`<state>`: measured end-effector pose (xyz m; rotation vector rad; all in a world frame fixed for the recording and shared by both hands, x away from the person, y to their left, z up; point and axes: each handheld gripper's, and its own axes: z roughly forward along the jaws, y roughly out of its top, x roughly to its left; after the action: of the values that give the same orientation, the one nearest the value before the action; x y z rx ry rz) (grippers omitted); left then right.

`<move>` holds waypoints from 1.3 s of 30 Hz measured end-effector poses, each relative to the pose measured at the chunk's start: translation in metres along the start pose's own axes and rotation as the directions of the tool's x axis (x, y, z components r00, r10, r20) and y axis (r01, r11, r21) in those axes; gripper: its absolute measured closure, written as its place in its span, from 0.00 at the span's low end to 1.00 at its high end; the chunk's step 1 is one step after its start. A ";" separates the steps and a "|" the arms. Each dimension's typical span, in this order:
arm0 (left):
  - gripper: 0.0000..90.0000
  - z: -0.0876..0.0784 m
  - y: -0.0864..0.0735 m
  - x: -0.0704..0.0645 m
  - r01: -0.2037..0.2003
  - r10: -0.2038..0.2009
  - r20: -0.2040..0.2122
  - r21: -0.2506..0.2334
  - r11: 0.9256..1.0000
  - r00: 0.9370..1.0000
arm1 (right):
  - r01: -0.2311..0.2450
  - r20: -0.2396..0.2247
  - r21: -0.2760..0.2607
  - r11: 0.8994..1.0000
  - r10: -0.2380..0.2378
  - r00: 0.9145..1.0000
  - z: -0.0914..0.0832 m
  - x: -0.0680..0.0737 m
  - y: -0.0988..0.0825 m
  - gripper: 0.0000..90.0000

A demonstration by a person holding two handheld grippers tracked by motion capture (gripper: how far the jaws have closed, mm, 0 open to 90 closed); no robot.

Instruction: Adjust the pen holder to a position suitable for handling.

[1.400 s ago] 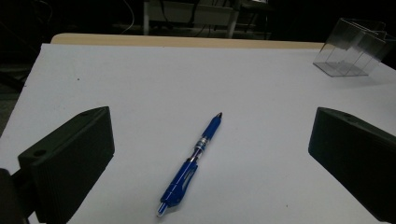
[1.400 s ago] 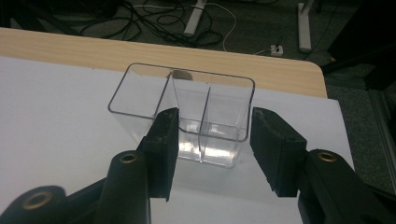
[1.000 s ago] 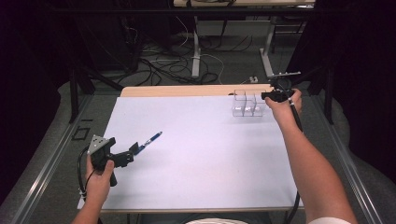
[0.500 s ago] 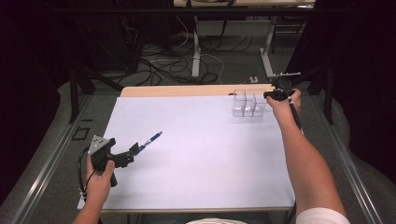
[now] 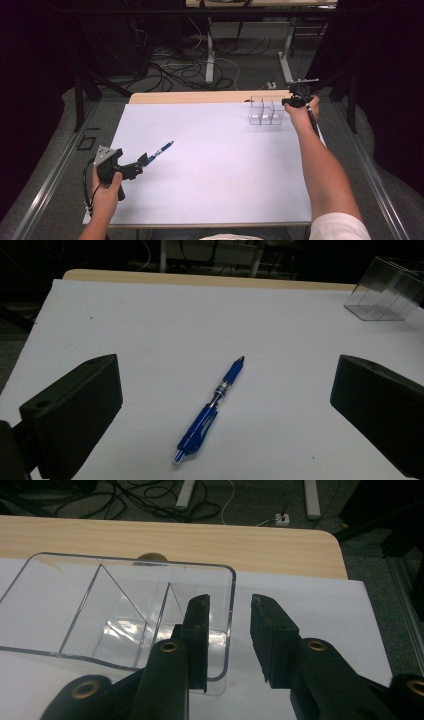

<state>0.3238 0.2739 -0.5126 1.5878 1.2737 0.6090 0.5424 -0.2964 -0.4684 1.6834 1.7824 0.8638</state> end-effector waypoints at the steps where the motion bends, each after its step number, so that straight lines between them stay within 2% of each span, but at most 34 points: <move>1: 0.00 0.000 0.000 0.000 0.004 -0.004 -0.001 0.002 1.000 1.000 | -0.001 -0.004 0.003 1.000 0.001 1.000 0.002 0.001 0.000 0.79; 3: 0.00 0.000 0.000 0.000 0.006 -0.006 -0.002 0.002 1.000 1.000 | 0.013 0.003 0.008 1.000 -0.013 1.000 0.005 0.000 -0.001 0.79; 7: 0.00 0.000 -0.001 0.001 0.005 -0.005 -0.003 0.000 1.000 1.000 | 0.012 0.000 0.015 1.000 -0.012 1.000 0.008 0.000 -0.002 0.81; 10: 0.00 -0.001 -0.001 0.001 0.007 -0.007 -0.004 0.002 1.000 1.000 | 0.024 0.007 0.025 0.999 -0.024 1.000 0.010 0.001 -0.003 0.89; 13: 0.00 -0.001 -0.001 0.001 0.007 -0.007 -0.003 0.001 1.000 1.000 | 0.025 0.016 0.019 1.000 -0.025 1.000 0.009 0.003 -0.003 0.91; 24: 0.00 0.000 -0.001 0.001 0.009 -0.009 -0.001 0.003 1.000 1.000 | 0.028 0.047 0.066 0.997 -0.031 0.998 0.016 0.003 -0.007 0.92; 25: 0.00 0.000 -0.002 0.001 0.009 -0.009 -0.001 0.002 1.000 1.000 | 0.013 0.047 0.073 0.997 -0.016 0.999 0.018 0.004 -0.008 0.96; 30: 0.00 0.000 -0.002 0.001 0.011 -0.011 0.002 0.003 1.000 1.000 | 0.001 0.068 0.073 0.997 -0.005 0.998 0.019 0.007 -0.008 0.97; 34: 0.00 0.000 -0.002 0.001 0.010 -0.010 0.004 0.002 1.000 1.000 | -0.045 0.087 0.068 0.997 0.039 0.995 0.018 0.009 -0.008 0.99; 39: 0.00 0.000 -0.001 0.002 0.007 -0.007 0.003 0.004 1.000 1.000 | -0.054 0.108 0.066 0.996 0.047 0.993 0.018 0.012 -0.008 0.99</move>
<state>0.3237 0.2758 -0.5143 1.5863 1.2784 0.6000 0.5500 -0.2834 -0.4862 1.7911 1.7227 0.7266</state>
